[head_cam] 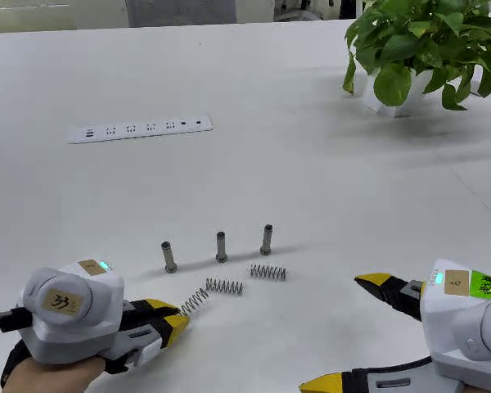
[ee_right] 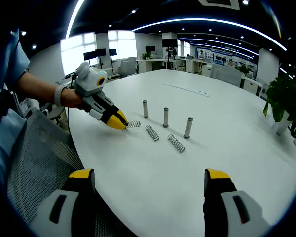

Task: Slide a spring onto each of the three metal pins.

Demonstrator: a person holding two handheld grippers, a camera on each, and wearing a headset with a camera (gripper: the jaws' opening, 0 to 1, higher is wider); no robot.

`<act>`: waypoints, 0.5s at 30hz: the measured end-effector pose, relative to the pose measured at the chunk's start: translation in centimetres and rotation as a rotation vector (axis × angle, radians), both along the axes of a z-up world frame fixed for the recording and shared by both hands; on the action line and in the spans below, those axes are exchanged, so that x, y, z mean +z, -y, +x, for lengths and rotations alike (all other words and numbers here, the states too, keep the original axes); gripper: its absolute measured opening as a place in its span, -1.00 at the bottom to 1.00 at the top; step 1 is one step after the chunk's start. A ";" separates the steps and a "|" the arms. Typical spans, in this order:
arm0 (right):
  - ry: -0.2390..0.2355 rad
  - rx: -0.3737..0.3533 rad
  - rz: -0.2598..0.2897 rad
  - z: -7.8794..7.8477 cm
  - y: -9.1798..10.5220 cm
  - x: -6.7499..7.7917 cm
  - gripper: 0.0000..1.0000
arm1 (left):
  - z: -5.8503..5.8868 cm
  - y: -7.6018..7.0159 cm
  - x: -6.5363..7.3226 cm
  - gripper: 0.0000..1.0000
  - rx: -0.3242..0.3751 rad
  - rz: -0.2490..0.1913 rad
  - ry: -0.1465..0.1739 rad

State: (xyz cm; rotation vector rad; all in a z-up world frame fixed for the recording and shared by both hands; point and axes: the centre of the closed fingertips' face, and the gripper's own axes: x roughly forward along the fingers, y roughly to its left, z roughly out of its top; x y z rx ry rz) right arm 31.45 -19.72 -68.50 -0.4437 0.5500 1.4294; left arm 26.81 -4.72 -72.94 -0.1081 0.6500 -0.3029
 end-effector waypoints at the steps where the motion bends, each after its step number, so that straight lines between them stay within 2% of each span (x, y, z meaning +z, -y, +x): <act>1: 0.004 0.008 -0.003 -0.1 -0.2 0.0 0.84 | -0.1 0.5 0.6 -0.80 0.000 -0.013 0.018; 4: 0.001 0.017 0.002 -0.1 -0.5 0.2 0.82 | -0.4 1.0 1.2 -0.80 -0.014 -0.031 0.043; 7: -0.025 0.033 0.022 -0.4 -1.1 0.7 0.72 | -0.8 2.2 2.4 -0.80 -0.038 -0.088 0.072; 9: -0.055 0.046 0.037 -0.9 -1.5 0.9 0.64 | -1.1 2.9 2.8 -0.80 -0.064 -0.085 0.085; 15: -0.069 0.085 0.027 -1.4 -2.2 1.0 0.49 | -1.4 4.3 4.1 -0.80 -0.102 -0.105 0.123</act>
